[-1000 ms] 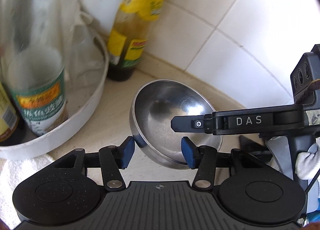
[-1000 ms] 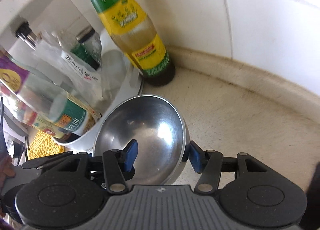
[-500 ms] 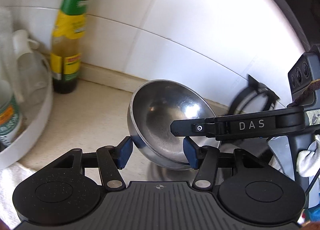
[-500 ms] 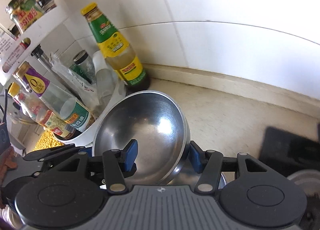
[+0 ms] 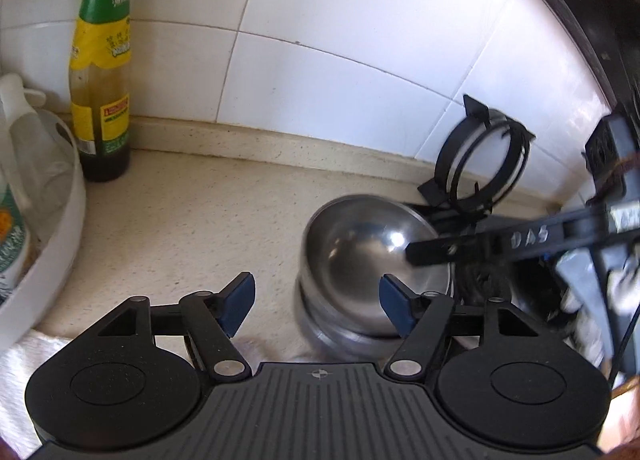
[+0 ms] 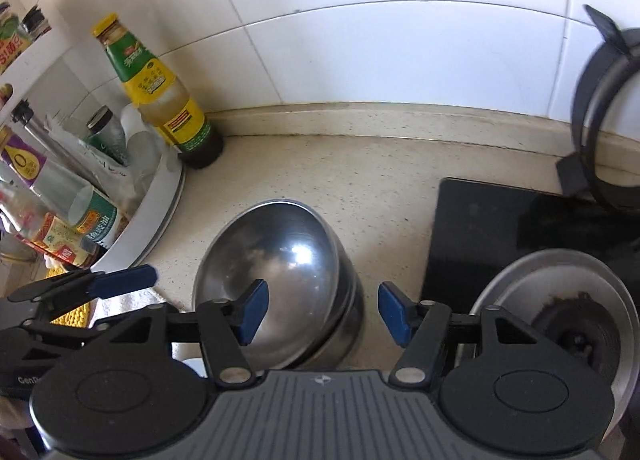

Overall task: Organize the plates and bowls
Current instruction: 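Lower the held steel bowl into the nested steel bowls with both grippers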

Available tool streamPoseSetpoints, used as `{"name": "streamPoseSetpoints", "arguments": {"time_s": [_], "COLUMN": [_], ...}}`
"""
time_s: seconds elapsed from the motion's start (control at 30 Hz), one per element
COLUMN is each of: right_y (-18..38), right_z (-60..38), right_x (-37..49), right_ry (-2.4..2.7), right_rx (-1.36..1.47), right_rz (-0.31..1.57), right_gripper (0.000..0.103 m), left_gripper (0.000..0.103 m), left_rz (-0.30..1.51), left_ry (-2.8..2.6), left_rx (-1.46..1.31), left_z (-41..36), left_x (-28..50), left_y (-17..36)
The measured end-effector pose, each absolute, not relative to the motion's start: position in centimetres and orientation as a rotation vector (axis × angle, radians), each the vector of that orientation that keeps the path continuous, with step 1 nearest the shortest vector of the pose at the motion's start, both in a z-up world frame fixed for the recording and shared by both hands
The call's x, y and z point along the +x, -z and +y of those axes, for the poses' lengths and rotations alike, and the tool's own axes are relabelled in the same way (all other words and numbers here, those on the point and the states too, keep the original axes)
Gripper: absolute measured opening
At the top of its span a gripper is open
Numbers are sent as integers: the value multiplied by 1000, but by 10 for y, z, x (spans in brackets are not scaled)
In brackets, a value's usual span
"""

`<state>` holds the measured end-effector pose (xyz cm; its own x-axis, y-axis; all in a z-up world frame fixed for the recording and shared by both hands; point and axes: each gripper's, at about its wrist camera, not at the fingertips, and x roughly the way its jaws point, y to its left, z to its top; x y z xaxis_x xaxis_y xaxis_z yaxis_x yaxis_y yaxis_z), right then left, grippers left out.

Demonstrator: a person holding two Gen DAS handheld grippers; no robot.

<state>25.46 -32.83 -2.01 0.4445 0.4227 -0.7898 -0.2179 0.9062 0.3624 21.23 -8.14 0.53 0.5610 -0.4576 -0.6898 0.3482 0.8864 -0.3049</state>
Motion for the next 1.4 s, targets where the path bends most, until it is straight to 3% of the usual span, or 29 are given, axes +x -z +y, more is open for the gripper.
{"name": "streamPoseSetpoints", "arguments": {"time_s": [0.27, 0.67, 0.9, 1.17, 1.4], "right_y": [11, 41, 77, 49, 57], "right_z": [-333, -358, -364, -367, -365], "right_x": [238, 182, 192, 194, 199], "right_ry": [-416, -373, -326, -324, -319], "right_rx": [224, 407, 515, 438, 431], "right_rz": [997, 783, 889, 840, 878], "right_gripper": [64, 65, 69, 70, 70], "left_gripper": [83, 87, 87, 87, 87], "left_rz": [842, 762, 798, 793, 819], "left_ry": [553, 471, 510, 570, 575], "left_rx": [-1, -157, -220, -200, -177], "left_z": [-90, -69, -96, -100, -116], "left_x": [188, 206, 255, 263, 285], "left_y": [-4, -21, -12, -12, -7]}}
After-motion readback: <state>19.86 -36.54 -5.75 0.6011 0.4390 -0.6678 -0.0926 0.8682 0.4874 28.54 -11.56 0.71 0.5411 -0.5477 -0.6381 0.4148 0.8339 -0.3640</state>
